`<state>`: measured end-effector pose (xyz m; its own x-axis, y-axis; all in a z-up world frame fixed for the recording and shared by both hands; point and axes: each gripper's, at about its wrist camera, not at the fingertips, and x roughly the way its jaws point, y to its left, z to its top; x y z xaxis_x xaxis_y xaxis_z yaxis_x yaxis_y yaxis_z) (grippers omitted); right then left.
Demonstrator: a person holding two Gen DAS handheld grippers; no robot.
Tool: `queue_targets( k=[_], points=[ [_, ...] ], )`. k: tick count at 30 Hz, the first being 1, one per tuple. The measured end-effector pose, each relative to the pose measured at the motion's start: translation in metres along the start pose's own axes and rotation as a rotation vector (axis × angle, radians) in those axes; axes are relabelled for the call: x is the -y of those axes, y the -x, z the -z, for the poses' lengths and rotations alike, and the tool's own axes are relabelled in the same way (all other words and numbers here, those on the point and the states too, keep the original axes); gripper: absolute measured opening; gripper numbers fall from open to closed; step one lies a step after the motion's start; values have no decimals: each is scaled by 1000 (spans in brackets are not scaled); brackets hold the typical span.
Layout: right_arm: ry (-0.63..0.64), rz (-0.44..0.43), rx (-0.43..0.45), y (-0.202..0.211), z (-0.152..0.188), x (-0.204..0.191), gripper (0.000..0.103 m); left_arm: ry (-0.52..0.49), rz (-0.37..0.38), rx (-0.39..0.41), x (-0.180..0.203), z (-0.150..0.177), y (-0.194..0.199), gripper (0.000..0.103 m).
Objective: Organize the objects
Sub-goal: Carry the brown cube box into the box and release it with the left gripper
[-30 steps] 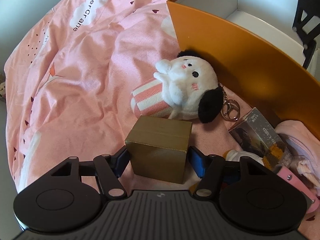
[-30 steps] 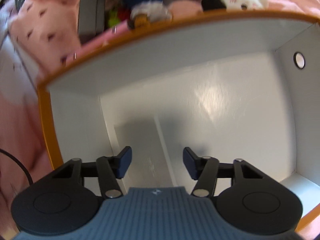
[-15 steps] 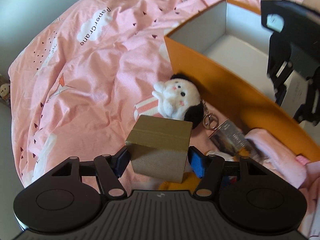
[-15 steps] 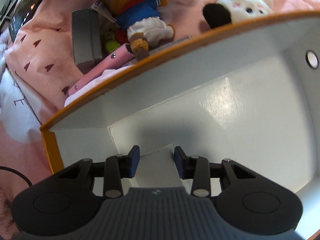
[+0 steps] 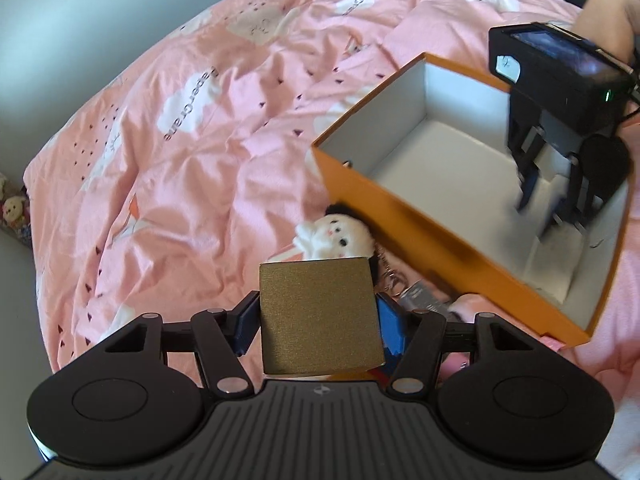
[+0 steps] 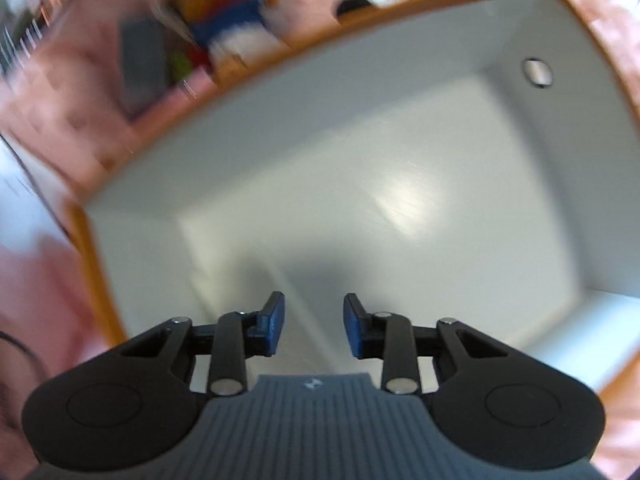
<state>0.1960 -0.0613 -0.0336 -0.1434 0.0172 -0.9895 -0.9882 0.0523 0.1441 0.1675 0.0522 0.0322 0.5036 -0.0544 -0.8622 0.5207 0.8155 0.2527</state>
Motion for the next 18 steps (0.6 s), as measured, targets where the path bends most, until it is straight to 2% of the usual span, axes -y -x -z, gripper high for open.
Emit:
queue_targets(
  k=[2, 7, 10, 13, 16, 18],
  points=[
    [36, 64, -46, -4, 4, -6, 23, -7, 17, 14, 6, -4, 5, 69],
    [84, 120, -101, -19, 12, -19, 15, -70, 84, 45, 34, -17, 16, 69],
    [77, 87, -103, -22, 15, -26, 13, -132, 127, 56, 57, -25, 16, 69],
    [98, 86, -103, -21, 18, -36, 5, -196, 169, 62, 81, -34, 14, 69],
    [65, 96, -88, -17, 18, -38, 6, -273, 207, 46, 101, -41, 7, 69],
    [19, 106, -33, -7, 18, -37, 8, -321, 216, 22, 112, -45, 1, 69]
  ],
)
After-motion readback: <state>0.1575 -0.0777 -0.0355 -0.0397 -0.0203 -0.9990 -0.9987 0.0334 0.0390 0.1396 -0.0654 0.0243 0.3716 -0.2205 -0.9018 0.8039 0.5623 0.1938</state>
